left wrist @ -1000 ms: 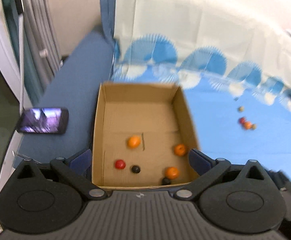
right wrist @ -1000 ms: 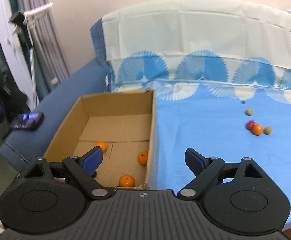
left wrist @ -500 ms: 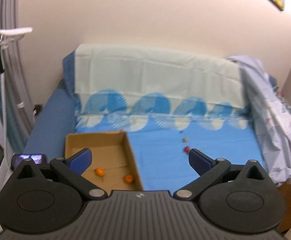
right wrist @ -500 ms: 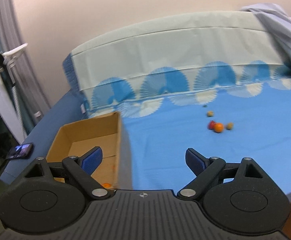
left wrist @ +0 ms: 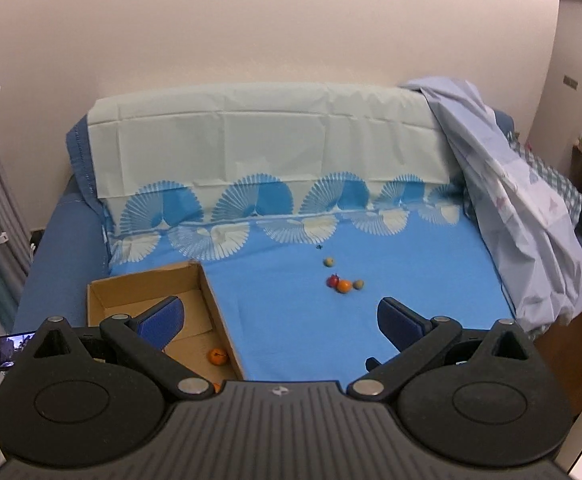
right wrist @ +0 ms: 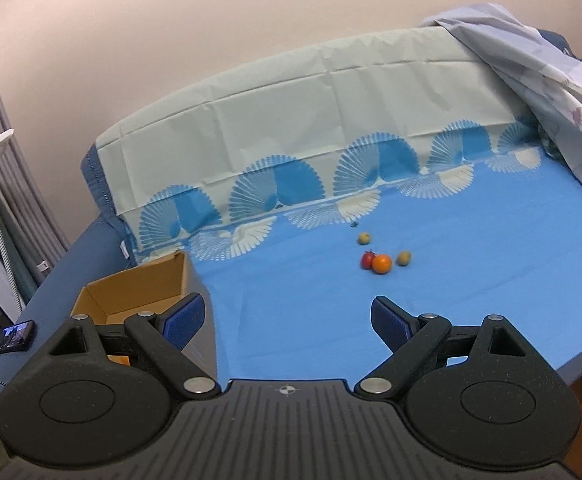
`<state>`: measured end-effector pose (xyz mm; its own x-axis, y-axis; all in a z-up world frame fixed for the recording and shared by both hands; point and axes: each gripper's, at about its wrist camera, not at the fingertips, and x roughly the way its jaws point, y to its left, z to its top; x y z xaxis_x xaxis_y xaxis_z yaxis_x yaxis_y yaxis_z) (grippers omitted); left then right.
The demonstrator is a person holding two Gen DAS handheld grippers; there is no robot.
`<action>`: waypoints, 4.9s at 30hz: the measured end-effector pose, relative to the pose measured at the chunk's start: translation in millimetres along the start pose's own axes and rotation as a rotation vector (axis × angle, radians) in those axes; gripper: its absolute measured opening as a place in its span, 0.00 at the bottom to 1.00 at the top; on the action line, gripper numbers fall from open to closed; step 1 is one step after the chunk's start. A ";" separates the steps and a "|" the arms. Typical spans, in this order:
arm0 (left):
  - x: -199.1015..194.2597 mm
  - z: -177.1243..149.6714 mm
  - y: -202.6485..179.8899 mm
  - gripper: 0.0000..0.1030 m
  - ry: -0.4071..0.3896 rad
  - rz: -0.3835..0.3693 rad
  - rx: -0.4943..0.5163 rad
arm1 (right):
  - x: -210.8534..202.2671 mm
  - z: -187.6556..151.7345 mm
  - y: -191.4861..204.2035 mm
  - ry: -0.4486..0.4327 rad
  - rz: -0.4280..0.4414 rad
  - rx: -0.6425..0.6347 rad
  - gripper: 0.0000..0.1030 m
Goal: Organize fruits
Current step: 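Move both open grippers back over the bed toward the remaining fruits, then grasp the red tomato with the left gripper while the right gripper grasps a yellow fruit, then carry the red tomato and yellow fruit over the box with both grippers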
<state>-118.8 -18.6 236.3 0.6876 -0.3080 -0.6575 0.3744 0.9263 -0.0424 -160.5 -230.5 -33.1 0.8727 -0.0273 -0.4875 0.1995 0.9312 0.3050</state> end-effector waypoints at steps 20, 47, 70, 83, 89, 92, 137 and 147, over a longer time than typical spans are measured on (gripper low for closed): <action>177.0 24.7 -66.0 1.00 0.212 -0.139 0.096 | 66.1 6.4 -107.2 0.020 -0.168 0.087 0.89; 711.1 0.8 -101.0 0.97 0.591 -0.042 -0.077 | 405.6 15.3 -225.6 0.191 -0.166 -0.244 0.92; 678.3 -26.3 -87.6 0.33 0.574 -0.110 -0.124 | 354.5 -8.6 -209.1 0.141 -0.122 -0.312 0.30; 535.2 -23.2 -37.5 0.33 0.399 -0.026 -0.089 | 264.2 -0.1 -154.3 0.072 -0.067 -0.154 0.30; 441.7 -35.8 -5.7 0.33 0.335 0.036 -0.084 | 212.7 2.0 -80.9 0.042 0.052 -0.183 0.30; 395.1 -45.4 16.2 0.33 0.311 0.051 -0.100 | 189.7 0.7 -42.8 0.035 0.109 -0.199 0.30; 287.6 -157.1 239.5 0.33 0.330 0.257 -0.331 | 195.3 -61.3 207.4 0.235 0.368 -0.499 0.30; 319.6 -169.4 251.0 0.33 0.394 0.280 -0.315 | 228.3 -77.4 215.9 0.298 0.363 -0.537 0.30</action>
<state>89.6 152.2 -111.9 0.4273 0.0068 -0.9041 -0.0335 0.9994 -0.0083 47.3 -7.5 -141.9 0.6680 0.3478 -0.6578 -0.3951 0.9149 0.0826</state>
